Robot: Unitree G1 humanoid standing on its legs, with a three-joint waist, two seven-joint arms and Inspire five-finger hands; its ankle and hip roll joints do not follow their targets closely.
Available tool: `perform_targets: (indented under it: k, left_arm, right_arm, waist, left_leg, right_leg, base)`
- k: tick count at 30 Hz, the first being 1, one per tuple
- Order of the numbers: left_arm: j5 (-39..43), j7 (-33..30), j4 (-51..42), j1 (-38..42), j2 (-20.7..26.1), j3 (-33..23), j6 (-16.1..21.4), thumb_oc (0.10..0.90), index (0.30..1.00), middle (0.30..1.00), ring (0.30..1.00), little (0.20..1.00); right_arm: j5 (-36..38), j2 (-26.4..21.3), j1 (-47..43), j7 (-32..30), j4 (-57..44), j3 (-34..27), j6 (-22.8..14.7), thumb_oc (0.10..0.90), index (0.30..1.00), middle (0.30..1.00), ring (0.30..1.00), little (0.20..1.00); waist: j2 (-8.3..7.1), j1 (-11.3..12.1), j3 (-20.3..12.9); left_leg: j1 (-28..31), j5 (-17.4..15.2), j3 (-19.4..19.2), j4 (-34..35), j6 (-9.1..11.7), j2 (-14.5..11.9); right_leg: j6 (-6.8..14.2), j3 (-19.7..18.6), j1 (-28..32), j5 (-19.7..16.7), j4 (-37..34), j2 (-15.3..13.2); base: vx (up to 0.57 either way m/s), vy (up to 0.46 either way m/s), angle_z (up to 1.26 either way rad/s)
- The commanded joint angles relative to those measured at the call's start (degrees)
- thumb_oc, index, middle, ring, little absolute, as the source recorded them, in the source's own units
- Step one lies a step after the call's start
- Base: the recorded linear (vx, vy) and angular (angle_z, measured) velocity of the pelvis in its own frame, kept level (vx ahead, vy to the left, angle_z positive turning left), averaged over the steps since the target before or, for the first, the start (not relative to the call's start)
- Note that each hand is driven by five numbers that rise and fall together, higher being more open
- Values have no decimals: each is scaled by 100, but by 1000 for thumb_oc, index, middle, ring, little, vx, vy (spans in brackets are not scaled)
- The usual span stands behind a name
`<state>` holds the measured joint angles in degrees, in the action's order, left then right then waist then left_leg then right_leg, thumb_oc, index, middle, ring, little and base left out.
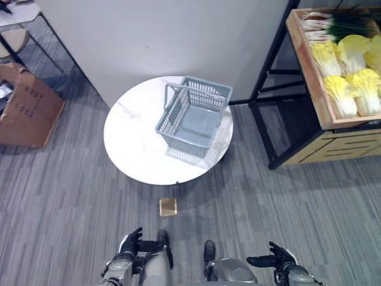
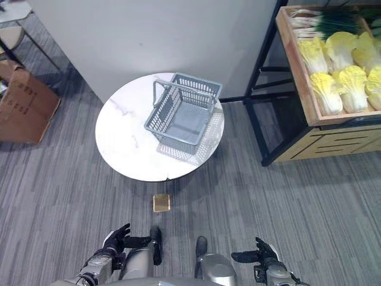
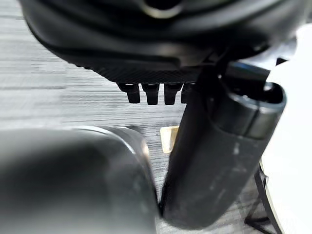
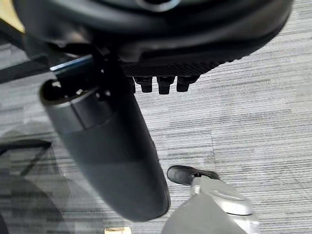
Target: Get the vegetables into the basket
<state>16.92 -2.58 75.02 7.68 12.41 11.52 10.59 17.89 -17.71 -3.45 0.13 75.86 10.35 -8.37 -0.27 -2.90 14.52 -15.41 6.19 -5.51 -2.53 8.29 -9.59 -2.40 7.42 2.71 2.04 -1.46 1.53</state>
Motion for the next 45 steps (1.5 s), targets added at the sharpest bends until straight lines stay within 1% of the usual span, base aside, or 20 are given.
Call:
perform_targets:
  k: [1, 3, 6, 10, 12, 13, 14, 17, 18, 19, 20, 22, 23, 27, 30, 33, 35, 41, 43, 45]
  left_arm:
    - [-200, -90, 309, -524, -66, 83, -33, 900, 1000, 1000, 1000, 1000]
    - [-285, -81, 326, -529, -66, 101, -50, 900, 1000, 1000, 1000, 1000]
    - [-408, -74, 325, -542, -21, 134, -41, 900, 1000, 1000, 1000, 1000]
    - [-474, -67, 256, -478, 46, 200, -38, 900, 1000, 1000, 1000, 1000]
    - [-475, -58, 246, -468, 49, 219, -38, 900, 1000, 1000, 1000, 1000]
    - [-464, -58, 239, -469, 63, 214, -47, 900, 1000, 1000, 1000, 1000]
    - [-464, -58, 239, -469, 64, 213, -47, 900, 1000, 1000, 1000, 1000]
    - [-479, -26, 255, -492, 91, 217, -60, 900, 1000, 1000, 1000, 1000]
    - [-519, 8, 309, -511, 106, 231, -77, 900, 1000, 1000, 1000, 1000]
    - [-519, 8, 309, -513, 106, 230, -77, 900, 1000, 1000, 1000, 1000]
    - [-556, 23, 355, -525, 131, 213, -95, 900, 1000, 1000, 1000, 1000]
    - [-569, 24, 381, -517, 137, 193, -100, 900, 1000, 1000, 1000, 1000]
    - [-559, 14, 416, -503, 148, 163, -104, 900, 1000, 1000, 1000, 1000]
    - [-510, -13, 421, -487, 152, 110, -103, 900, 1000, 1000, 1000, 1000]
    - [-459, -9, 453, -490, 126, 79, -96, 900, 1000, 1000, 1000, 1000]
    - [-398, 22, 484, -511, 41, 51, -100, 900, 1000, 1000, 1000, 1000]
    - [-351, -11, 505, -513, 1, 26, -104, 900, 1000, 1000, 1000, 1000]
    - [-425, -85, 575, -575, -29, 25, -112, 900, 1000, 1000, 1000, 1000]
    - [-471, -163, 601, -624, -29, -1, -116, 900, 1000, 1000, 1000, 1000]
    - [-546, -257, 545, -747, -65, -14, -78, 900, 1000, 1000, 1000, 1000]
  right_arm:
    - [-47, -117, 168, -38, -98, -104, -134, 900, 1000, 1000, 1000, 1000]
    - [-58, -89, 195, -40, -110, -159, -129, 900, 1000, 1000, 1000, 1000]
    - [-63, -33, 189, -48, -102, -213, -107, 900, 1000, 1000, 1000, 1000]
    - [-96, 73, 135, -21, -142, -103, -84, 900, 1000, 1000, 1000, 1000]
    - [-111, 84, 120, -25, -142, -93, -74, 900, 1000, 1000, 1000, 1000]
    - [-154, 106, 71, -37, -195, -46, -69, 900, 1000, 1000, 1000, 1000]
    - [-154, 106, 71, -37, -195, -46, -68, 900, 1000, 1000, 1000, 1000]
    - [-130, 108, 11, -46, -296, -19, -103, 900, 1000, 1000, 1000, 1000]
    - [-157, 147, -10, -52, -366, 53, -103, 900, 1000, 1000, 1000, 1000]
    - [-157, 147, -9, -52, -367, 54, -102, 900, 1000, 1000, 1000, 1000]
    - [-201, 168, -6, -56, -365, 74, -106, 900, 1000, 1000, 1000, 1000]
    - [-225, 177, -4, -49, -353, 83, -107, 900, 1000, 1000, 1000, 1000]
    - [-235, 204, -23, -51, -334, 80, -104, 900, 1000, 1000, 1000, 1000]
    - [-214, 234, -29, -47, -363, 75, -107, 900, 1000, 1000, 1000, 1000]
    - [-226, 226, -34, -24, -326, 102, -81, 900, 1000, 1000, 1000, 1000]
    - [-212, 168, -28, -21, -222, 85, -83, 900, 1000, 1000, 1000, 1000]
    - [-133, 107, -30, -20, -154, 54, -85, 900, 1000, 1000, 1000, 1000]
    - [-183, -77, 42, -201, 30, -115, -105, 900, 1000, 1000, 1000, 1000]
    - [-263, -261, 33, -410, 45, -257, -165, 900, 1000, 1000, 1000, 1000]
    - [-315, -766, -130, -763, -35, -664, -256, 900, 1000, 1000, 1000, 1000]
  waist:
    - [-50, 129, -86]
    - [-108, 102, -178]
    - [-240, 82, -275]
    - [-325, 112, -290]
    - [-341, 120, -292]
    - [-354, 142, -278]
    - [-355, 145, -277]
    - [-246, 133, -231]
    - [-225, 131, -225]
    - [-225, 124, -220]
    - [-261, 153, -249]
    - [-286, 138, -267]
    - [-327, 119, -269]
    - [-375, 55, -219]
    - [-426, 71, -203]
    - [-371, 99, -240]
    - [-290, 112, -285]
    - [-215, 117, -429]
    - [-209, 123, -478]
    - [-194, 115, -525]
  left_leg:
    - [341, 390, -66, 15, -260, 195]
    - [452, 240, -199, -36, -367, 354]
    - [546, -23, -408, -107, -543, 570]
    - [624, -237, -532, -110, -691, 760]
    - [632, -299, -552, -135, -730, 814]
    - [722, -366, -590, -81, -800, 863]
    - [725, -366, -593, -78, -800, 864]
    - [921, -271, -537, 191, -859, 871]
    - [1176, -276, -557, 395, -858, 841]
    - [1184, -274, -551, 400, -857, 842]
    - [1272, -313, -590, 433, -810, 789]
    - [1322, -346, -580, 435, -763, 749]
    - [1377, -378, -533, 413, -694, 702]
    - [1526, -456, -395, 395, -575, 622]
    - [1580, -549, -328, 232, -473, 543]
    - [1562, -514, -244, 184, -365, 422]
    - [1522, -337, -166, 289, -269, 317]
    - [1645, -178, -127, 605, -196, 232]
    - [1700, -172, -141, 657, -188, 219]
    - [1766, -176, -172, 726, -185, 218]
  right_leg:
    - [757, -607, -98, 180, 994, -673]
    - [879, -696, -65, 36, 986, -823]
    - [1073, -888, -123, -455, 991, -1081]
    - [1191, -983, -281, -913, 1061, -1250]
    - [1215, -981, -285, -1004, 1106, -1281]
    - [1242, -911, -416, -1258, 1329, -1366]
    - [1243, -914, -416, -1258, 1330, -1367]
    - [1265, -948, -663, -1505, 1955, -1267]
    - [1224, -677, -852, -1428, 2019, -1327]
    - [1223, -669, -841, -1424, 2018, -1328]
    - [1233, -435, -906, -1327, 1684, -1422]
    - [1250, -310, -924, -1244, 1347, -1447]
    - [1277, -274, -1039, -1232, 939, -1467]
    - [1338, -348, -1179, -1354, 564, -1516]
    - [1312, -258, -1085, -1232, 458, -1509]
    - [1201, -69, -864, -1095, 184, -1340]
    - [1123, 33, -759, -1033, 77, -1211]
    - [1093, 134, -532, -984, -149, -1095]
    - [1098, 153, -436, -997, -244, -1081]
    - [1129, 133, -378, -1019, -314, -1087]
  base:
    - [295, 200, -78]
    - [236, 231, -68]
    - [172, 236, -20]
    - [79, 204, -17]
    - [38, 162, 13]
    - [27, 162, 17]
    - [17, 164, 5]
    - [30, 125, -6]
    - [64, 99, -2]
    - [119, 7, 7]
    - [60, -47, 6]
    - [117, -118, 3]
    - [124, -140, 1]
    - [112, -176, 11]
    - [82, -204, 39]
    - [59, -234, 33]
    - [32, -225, 7]
    - [51, -90, 12]
    - [66, -44, 4]
    - [32, 11, 7]
